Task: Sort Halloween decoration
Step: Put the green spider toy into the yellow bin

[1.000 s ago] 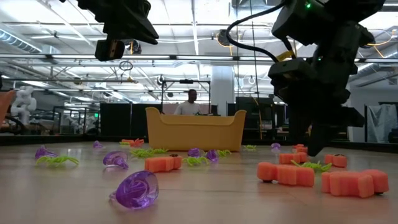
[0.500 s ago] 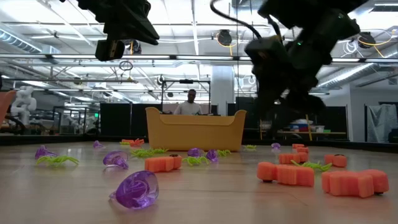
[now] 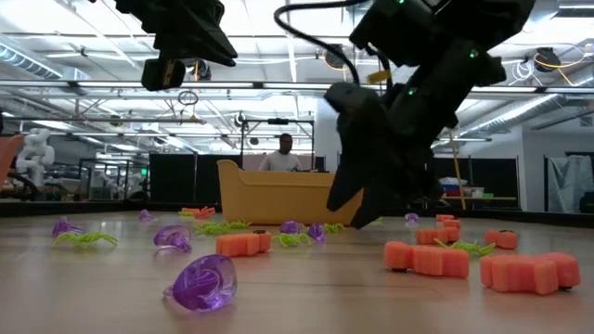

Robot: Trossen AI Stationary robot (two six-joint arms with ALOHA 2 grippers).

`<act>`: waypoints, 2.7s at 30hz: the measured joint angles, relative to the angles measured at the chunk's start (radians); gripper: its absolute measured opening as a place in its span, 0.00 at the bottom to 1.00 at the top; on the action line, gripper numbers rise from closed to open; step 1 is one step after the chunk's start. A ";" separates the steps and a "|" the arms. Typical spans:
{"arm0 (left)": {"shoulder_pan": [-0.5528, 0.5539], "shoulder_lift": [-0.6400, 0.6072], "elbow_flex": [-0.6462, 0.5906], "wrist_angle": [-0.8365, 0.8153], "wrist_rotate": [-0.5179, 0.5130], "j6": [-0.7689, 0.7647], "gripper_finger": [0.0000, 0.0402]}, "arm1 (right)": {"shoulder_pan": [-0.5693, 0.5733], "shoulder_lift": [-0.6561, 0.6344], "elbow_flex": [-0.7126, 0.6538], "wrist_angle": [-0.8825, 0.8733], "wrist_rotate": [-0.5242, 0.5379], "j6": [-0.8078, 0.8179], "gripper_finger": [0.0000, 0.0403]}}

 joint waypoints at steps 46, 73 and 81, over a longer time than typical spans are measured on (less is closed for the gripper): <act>-0.028 0.000 0.000 -0.002 -0.004 -0.001 0.08 | 0.054 0.064 0.072 -0.017 0.172 -0.471 0.24; -0.028 0.000 0.000 -0.004 -0.017 0.000 0.08 | 0.086 0.013 0.072 -0.117 0.260 -0.282 0.24; -0.028 0.000 0.000 -0.004 -0.019 -0.001 0.08 | 0.046 0.020 0.072 -0.109 0.330 -0.296 0.24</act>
